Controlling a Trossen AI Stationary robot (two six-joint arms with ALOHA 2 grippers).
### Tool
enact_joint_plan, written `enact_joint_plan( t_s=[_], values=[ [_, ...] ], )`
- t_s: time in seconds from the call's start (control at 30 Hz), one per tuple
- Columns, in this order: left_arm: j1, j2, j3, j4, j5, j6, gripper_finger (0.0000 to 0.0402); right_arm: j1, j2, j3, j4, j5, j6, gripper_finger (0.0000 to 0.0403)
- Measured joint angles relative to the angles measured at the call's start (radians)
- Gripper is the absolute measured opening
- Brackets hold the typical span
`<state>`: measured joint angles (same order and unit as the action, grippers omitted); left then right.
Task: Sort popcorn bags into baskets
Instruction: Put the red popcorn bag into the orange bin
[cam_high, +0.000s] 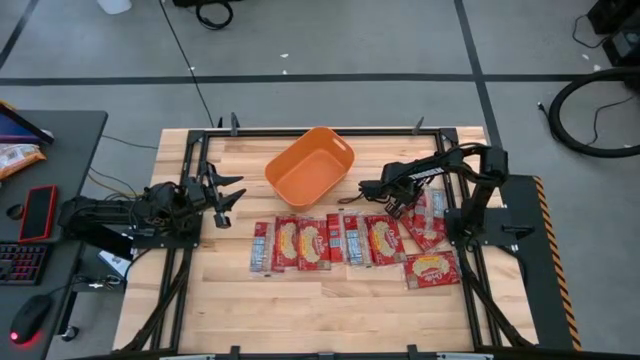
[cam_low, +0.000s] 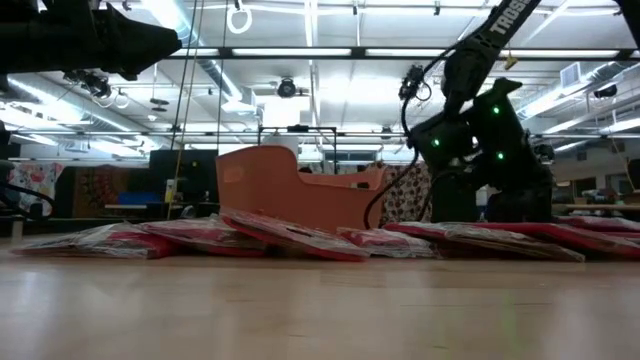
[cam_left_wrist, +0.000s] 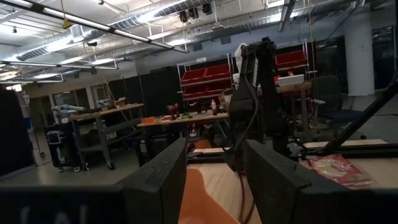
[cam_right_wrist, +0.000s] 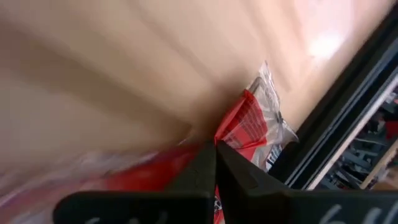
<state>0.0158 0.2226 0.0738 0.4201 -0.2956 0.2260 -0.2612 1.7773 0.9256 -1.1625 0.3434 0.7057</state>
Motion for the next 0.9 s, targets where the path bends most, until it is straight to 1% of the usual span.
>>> enact_joint_plan(
  t_s=[0.1,0.23,0.43,0.53,0.77,0.9],
  values=[
    [0.0,0.0,0.0,-0.002,0.0,0.0,0.0164,0.035,-0.019,0.049,-0.003,0.028,-0.024,0.0007],
    [0.0,0.0,0.0,-0.007,0.0,-0.004,0.0164,0.095,-0.047,0.121,0.001,0.085,-0.107,0.0005],
    [0.0,0.0,0.0,-0.008,0.0,-0.031,0.0164,0.202,-0.071,0.232,0.011,0.218,-0.249,0.0006],
    [0.0,0.0,0.0,-0.007,0.0,-0.032,0.0164,0.241,-0.072,0.285,0.019,0.266,-0.283,0.0006],
    [0.0,0.0,0.0,-0.007,0.0,-0.075,0.0164,0.307,-0.072,0.395,0.084,0.35,-0.377,0.0006],
    [0.0,0.0,0.0,-0.01,0.0,-0.118,0.0164,0.336,-0.071,0.452,0.177,0.407,-0.52,0.0006]
  ],
)
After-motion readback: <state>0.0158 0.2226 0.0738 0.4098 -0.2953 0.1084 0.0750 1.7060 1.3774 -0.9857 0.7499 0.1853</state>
